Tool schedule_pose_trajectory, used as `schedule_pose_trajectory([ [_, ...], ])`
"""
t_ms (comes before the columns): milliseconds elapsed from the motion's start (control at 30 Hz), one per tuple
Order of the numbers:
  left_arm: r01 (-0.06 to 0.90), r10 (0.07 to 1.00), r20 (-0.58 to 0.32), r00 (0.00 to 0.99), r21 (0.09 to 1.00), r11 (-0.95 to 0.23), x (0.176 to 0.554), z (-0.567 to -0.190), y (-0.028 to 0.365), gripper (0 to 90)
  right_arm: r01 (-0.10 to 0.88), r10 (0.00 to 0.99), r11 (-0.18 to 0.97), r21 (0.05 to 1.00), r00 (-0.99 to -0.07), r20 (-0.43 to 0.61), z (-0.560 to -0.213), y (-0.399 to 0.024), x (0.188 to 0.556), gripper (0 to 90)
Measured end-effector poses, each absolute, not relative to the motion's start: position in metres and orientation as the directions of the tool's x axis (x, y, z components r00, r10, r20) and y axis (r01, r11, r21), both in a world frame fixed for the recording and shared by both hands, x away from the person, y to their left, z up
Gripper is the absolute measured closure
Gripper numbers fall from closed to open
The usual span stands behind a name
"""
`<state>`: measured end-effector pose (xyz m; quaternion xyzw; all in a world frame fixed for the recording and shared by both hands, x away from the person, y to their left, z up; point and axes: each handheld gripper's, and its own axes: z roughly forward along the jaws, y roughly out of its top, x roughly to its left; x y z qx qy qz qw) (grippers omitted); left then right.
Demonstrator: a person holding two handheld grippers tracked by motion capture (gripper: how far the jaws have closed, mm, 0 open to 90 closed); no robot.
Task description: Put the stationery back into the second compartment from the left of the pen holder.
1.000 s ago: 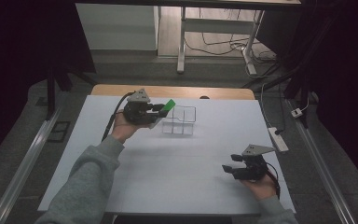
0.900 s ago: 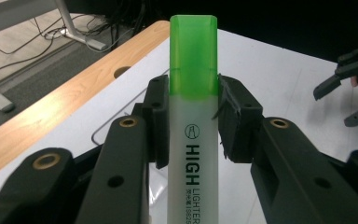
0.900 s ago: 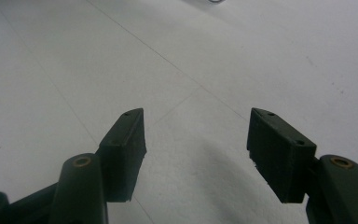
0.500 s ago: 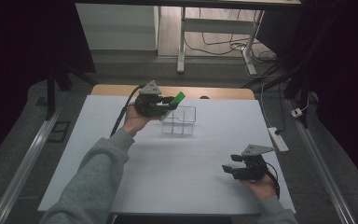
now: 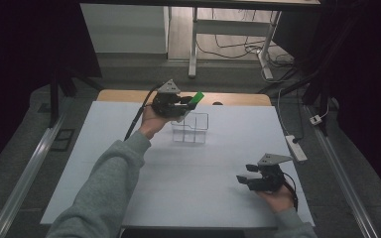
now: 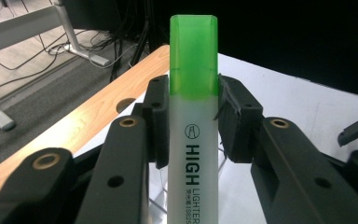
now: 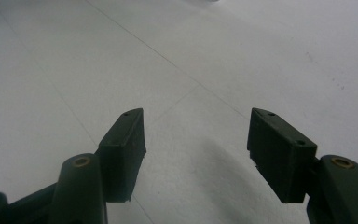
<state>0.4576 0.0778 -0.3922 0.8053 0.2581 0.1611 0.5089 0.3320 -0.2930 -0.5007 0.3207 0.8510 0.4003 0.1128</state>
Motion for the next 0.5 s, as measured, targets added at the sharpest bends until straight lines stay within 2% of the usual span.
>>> schedule_pose_trajectory([
  [500,0.264,0.585,-0.032,0.811,0.912,-0.315,0.482,-0.414,0.061,66.0,0.454,0.637,0.475,0.754,-0.768,0.061,-0.5,-0.294,0.331,36.7],
])
